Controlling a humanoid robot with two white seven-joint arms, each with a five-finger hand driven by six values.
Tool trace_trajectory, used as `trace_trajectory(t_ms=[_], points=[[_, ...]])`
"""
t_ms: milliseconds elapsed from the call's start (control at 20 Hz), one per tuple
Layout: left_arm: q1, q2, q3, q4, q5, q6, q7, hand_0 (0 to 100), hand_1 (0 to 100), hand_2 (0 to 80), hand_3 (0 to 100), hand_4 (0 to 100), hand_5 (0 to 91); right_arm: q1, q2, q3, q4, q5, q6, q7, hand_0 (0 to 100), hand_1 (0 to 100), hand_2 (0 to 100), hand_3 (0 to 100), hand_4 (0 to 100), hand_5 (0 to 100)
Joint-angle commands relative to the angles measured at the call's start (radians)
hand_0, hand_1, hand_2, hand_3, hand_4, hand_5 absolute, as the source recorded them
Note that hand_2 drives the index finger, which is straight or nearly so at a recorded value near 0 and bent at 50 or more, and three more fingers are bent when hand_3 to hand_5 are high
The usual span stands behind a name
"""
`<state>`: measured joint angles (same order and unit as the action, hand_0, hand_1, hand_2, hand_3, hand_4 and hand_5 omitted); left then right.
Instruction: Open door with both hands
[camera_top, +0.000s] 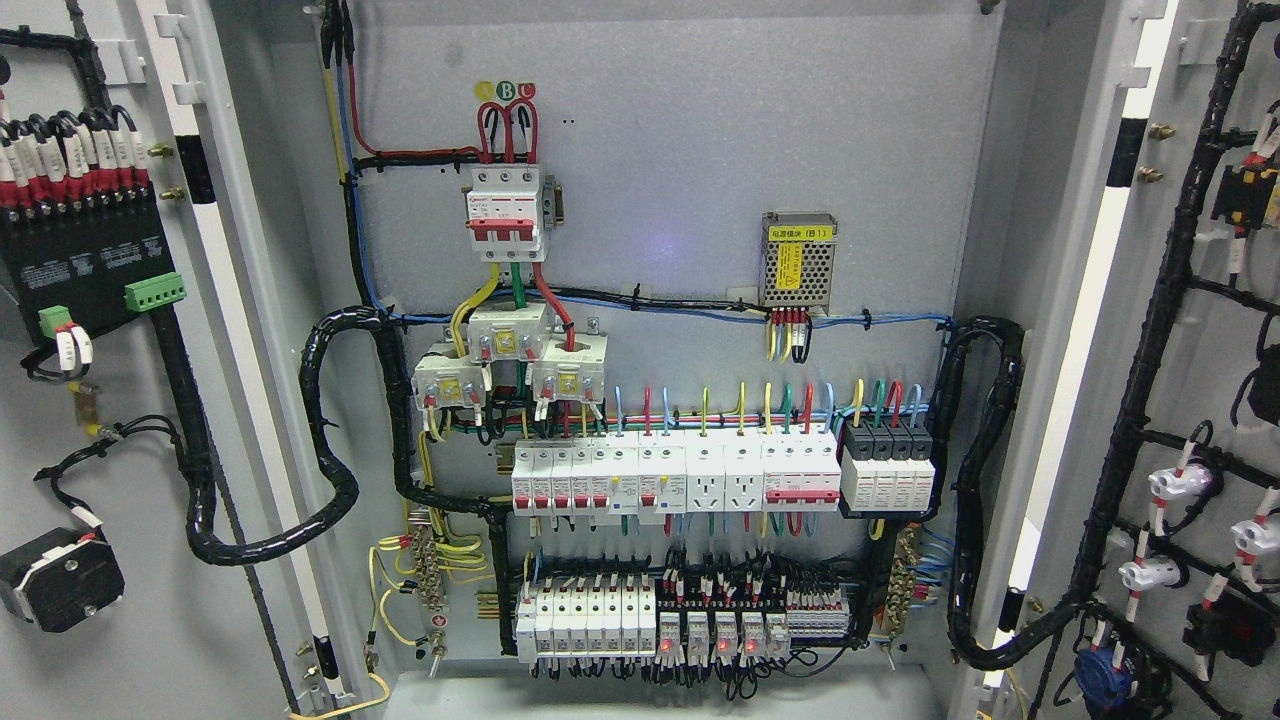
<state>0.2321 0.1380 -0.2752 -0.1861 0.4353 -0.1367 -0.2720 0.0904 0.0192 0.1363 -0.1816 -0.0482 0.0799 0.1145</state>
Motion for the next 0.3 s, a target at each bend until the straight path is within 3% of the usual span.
trace_trajectory(t_ms=[0, 250], points=[[-0.011, -0.040, -0.002, 0.056, -0.009, 0.014, 0.002, 0, 0, 0.0, 0, 0, 0.0, -0.006, 0.042, -0.001, 0.142, 0.025, -0.003, -0.006, 19, 0, 0, 0, 0, 0], [-0.027, -0.048, -0.001, 0.048, -0.009, 0.009, 0.000, 0, 0, 0.0, 0, 0, 0.0, -0.003, 0.048, -0.001, 0.151, 0.027, 0.003, -0.006, 19, 0, 0, 0, 0, 0]])
